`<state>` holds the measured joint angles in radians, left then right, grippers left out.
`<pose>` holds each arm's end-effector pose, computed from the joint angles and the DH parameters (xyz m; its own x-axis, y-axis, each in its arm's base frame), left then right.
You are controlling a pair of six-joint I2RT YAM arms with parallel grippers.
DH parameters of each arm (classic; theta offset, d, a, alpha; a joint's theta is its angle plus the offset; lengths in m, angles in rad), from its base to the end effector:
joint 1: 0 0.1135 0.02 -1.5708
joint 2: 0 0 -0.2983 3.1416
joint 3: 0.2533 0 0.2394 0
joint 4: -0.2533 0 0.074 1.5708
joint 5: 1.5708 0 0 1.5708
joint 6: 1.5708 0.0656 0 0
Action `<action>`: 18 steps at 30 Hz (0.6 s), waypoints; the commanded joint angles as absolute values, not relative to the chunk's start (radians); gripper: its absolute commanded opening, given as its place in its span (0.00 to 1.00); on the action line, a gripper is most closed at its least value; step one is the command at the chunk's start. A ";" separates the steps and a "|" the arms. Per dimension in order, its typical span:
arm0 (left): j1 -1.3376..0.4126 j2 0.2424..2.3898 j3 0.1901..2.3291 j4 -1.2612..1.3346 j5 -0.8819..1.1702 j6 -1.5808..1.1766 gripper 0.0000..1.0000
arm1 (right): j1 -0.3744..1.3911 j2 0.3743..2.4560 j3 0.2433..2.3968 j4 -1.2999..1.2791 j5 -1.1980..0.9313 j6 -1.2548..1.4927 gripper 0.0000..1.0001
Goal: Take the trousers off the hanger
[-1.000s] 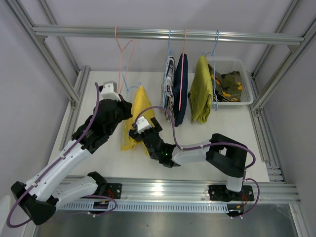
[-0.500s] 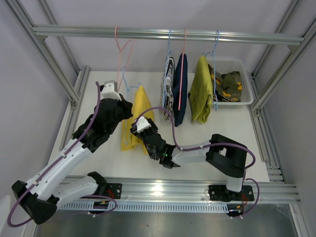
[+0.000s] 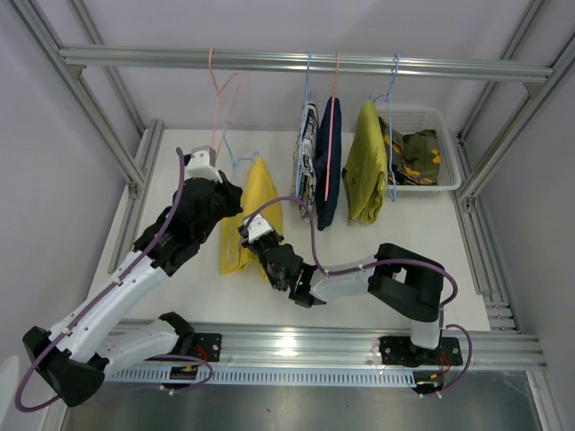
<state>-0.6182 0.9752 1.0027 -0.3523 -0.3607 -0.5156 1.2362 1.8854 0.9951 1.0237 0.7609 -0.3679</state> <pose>0.1853 -0.1034 0.3836 -0.3592 -0.3106 -0.8800 0.1064 0.9232 -0.3693 0.1824 0.3867 0.2709 0.2061 -0.2005 -0.9578 -0.4131 0.8694 -0.2709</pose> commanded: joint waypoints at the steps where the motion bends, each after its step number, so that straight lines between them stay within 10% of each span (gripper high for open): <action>1: -0.611 0.966 1.051 -0.293 -0.348 -0.518 0.01 | 1.220 1.896 0.996 1.158 0.788 -0.351 0.20; 18: -0.597 0.963 1.054 -0.293 -0.334 -0.523 0.01 | 1.170 1.841 0.943 1.106 0.746 -0.252 0.00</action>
